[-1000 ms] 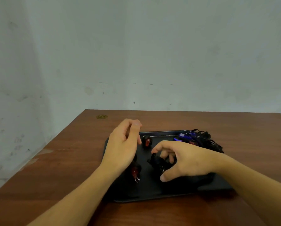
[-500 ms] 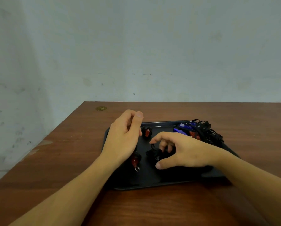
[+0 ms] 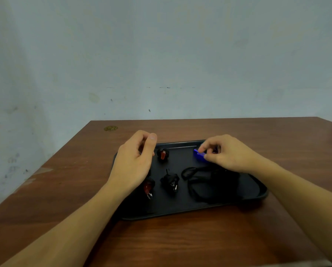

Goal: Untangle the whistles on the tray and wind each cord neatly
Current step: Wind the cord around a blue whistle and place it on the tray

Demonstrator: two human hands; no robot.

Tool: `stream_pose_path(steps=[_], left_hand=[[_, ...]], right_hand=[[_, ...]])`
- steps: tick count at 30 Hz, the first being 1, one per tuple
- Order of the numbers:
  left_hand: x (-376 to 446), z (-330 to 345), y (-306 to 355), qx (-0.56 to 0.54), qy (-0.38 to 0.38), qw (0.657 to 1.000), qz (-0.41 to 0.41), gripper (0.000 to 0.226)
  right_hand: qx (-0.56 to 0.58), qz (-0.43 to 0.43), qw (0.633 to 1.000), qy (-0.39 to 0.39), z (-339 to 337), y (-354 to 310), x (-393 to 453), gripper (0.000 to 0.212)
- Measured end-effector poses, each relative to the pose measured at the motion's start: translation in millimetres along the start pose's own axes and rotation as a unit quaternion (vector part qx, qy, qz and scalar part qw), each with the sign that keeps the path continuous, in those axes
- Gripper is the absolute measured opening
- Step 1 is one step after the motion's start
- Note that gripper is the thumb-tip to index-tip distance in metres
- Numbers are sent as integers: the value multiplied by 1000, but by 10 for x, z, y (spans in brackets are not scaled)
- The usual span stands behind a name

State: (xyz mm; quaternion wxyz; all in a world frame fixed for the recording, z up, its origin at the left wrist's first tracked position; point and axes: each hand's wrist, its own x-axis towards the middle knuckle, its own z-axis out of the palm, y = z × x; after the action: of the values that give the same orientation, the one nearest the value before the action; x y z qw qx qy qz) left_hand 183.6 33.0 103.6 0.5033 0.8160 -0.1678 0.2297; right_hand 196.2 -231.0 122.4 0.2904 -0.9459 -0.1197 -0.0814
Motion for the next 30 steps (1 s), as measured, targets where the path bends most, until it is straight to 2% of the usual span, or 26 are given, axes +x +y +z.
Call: stream_pose_path(steps=[4,6,12,16,20,26,30], left_hand=[[10,13,-15,6,3,1000,-5,28],[11,10,-28,9,4,1000,-8,28],[11,12,-45,6,-4,1000,-14,31],[10,13,-56,1,-9,1000,-13,32],[11,10,-40,9,-10,1000,-9,34],[13,8,-77,19,-15,1000,2,41],[12,11,-48,32,-20,999,4,36]], right_hand=[[-40,31,996,-72,-3,110,8,18],[-63,26,995,-78,20,94,-6,15],[-170,7,985,13,67,80,82,19],[-211,39,977,-9,125,81,163,27],[-227,55,972,22,172,65,212,30],[-204,36,976,73,232,87,206,23],[-150,-24,981,119,175,8,166,26]])
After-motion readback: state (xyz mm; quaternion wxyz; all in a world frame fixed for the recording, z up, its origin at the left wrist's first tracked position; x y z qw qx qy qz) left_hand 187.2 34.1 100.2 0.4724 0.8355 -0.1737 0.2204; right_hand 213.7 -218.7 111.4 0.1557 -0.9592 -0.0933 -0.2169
